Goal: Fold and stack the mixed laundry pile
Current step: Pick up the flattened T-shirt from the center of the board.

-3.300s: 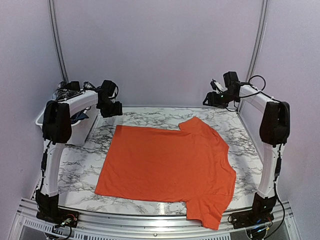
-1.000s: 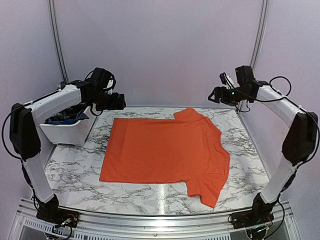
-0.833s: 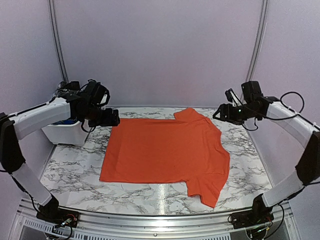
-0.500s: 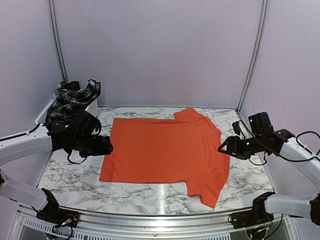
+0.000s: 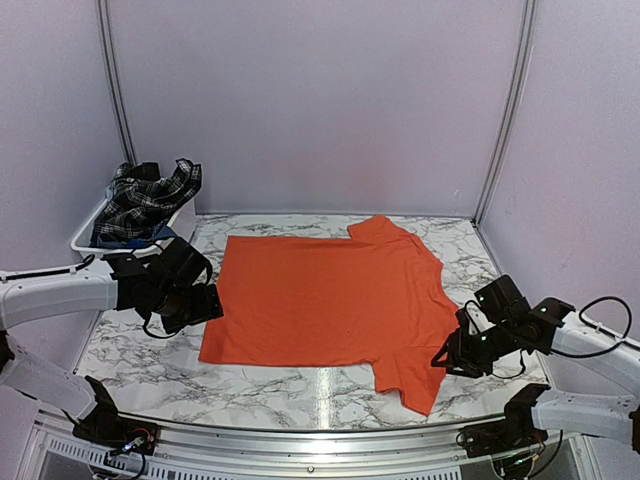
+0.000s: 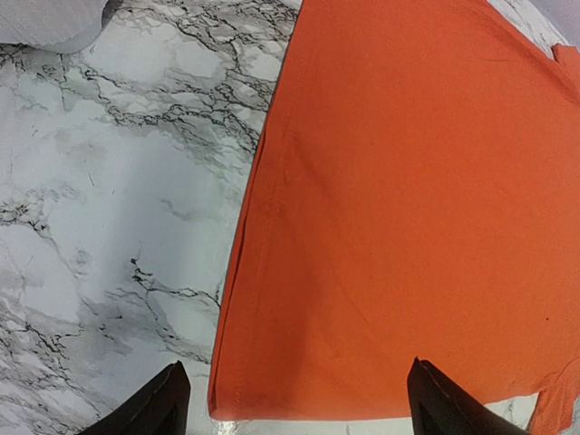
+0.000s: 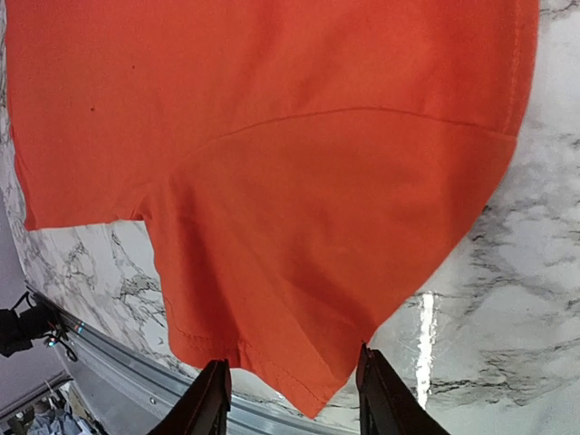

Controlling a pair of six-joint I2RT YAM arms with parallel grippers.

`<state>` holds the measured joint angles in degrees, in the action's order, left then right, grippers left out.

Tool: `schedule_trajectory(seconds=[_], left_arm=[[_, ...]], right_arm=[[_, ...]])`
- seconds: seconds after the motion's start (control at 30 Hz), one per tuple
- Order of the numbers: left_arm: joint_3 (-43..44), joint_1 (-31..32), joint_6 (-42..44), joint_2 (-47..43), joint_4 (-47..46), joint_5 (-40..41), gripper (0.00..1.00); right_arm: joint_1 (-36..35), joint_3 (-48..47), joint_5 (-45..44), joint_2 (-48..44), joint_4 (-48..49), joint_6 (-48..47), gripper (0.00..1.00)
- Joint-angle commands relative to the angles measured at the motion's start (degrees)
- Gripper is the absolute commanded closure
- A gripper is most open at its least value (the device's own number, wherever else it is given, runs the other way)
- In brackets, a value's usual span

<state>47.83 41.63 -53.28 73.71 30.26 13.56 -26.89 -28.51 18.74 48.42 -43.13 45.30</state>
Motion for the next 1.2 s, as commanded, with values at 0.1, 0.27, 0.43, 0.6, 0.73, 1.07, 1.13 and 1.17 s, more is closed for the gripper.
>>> schedule_trajectory(seconds=[0.1, 0.27, 0.43, 0.6, 0.73, 1.07, 1.13, 1.17], left_arm=[[1.3, 0.12, -4.41, 1.15, 0.73, 2.25, 0.14], [0.7, -0.03, -4.86, 1.24, 1.02, 2.53, 0.14], [0.34, -0.05, -5.35, 1.25, 1.18, 2.83, 0.14], [0.16, -0.31, -5.01, 1.41, 1.36, 3.11, 0.14], [-0.21, -0.64, -4.9, 1.4, 1.4, 3.05, 0.14], [-0.83, -1.19, -4.29, 0.95, 1.34, 2.43, 0.14], [-0.69, -1.2, -4.05, 1.3, 1.36, 2.51, 0.14], [-0.64, -1.2, -4.03, 1.44, 1.38, 2.5, 0.14]], right_arm=[[-6.0, -2.09, -5.53, 5.51, -2.83, 5.06, 0.59], [-7.75, -1.72, -6.47, 7.58, -3.08, 6.06, 0.6], [-7.87, -0.98, -6.79, 9.72, -1.49, 6.12, 0.62], [-7.85, -0.58, -9.97, 11.37, -0.65, 6.69, 0.64], [-7.89, 0.08, -11.24, 11.81, 0.96, 7.83, 0.66], [-7.86, -2.6, -15.96, 6.0, -3.37, 9.53, 0.69], [-7.87, -2.55, -16.93, 5.68, -3.99, 9.59, 0.69], [-7.84, -2.07, -16.87, 5.97, -3.75, 9.74, 0.69]])
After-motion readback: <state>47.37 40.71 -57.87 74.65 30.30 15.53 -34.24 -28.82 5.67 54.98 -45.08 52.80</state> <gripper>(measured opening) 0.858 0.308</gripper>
